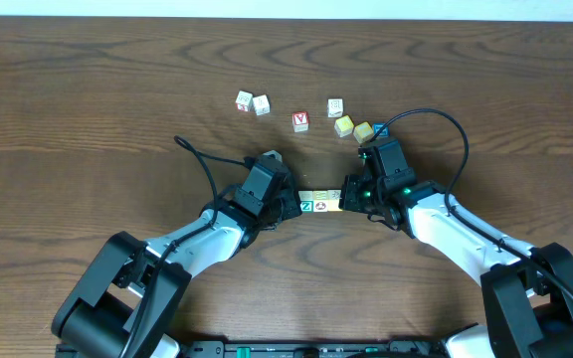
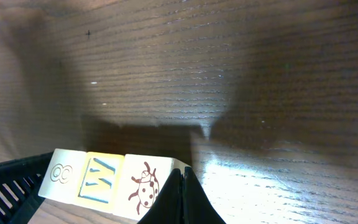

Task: Lift 3 blocks

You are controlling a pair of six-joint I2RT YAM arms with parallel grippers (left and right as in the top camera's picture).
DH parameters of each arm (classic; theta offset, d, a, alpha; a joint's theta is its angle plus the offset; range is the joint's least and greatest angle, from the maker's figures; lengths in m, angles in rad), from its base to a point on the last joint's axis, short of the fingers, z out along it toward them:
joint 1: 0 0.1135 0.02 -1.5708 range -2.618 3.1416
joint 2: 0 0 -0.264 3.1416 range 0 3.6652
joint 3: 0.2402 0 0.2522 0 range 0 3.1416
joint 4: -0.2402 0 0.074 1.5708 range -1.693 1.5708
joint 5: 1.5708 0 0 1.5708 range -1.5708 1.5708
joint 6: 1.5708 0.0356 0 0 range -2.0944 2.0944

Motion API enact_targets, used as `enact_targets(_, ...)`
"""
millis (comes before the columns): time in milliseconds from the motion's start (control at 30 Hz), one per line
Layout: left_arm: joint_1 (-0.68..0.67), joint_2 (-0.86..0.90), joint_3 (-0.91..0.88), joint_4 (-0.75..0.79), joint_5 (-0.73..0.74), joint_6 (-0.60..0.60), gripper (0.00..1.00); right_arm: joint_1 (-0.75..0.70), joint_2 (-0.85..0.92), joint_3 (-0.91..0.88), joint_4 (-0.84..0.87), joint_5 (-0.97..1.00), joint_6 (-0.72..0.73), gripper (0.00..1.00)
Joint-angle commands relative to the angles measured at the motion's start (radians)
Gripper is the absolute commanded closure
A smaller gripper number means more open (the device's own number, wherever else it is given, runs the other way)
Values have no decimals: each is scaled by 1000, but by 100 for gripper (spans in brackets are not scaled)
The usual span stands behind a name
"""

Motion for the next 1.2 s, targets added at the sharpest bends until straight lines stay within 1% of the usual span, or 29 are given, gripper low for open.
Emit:
enact_targets(0, -29, 13, 11, 14, 65, -16, 93, 37, 5, 14, 5, -122, 17, 99)
enact_targets(233, -29, 13, 11, 14, 63, -16, 93, 35, 5, 14, 5, -119, 17, 99)
enact_targets(700, -29, 13, 11, 14, -13, -16, 93, 35, 5, 14, 6, -119, 17, 99)
enact_targets(1167, -29, 13, 11, 14, -14, -16, 93, 36, 5, 22, 6, -119, 16, 99)
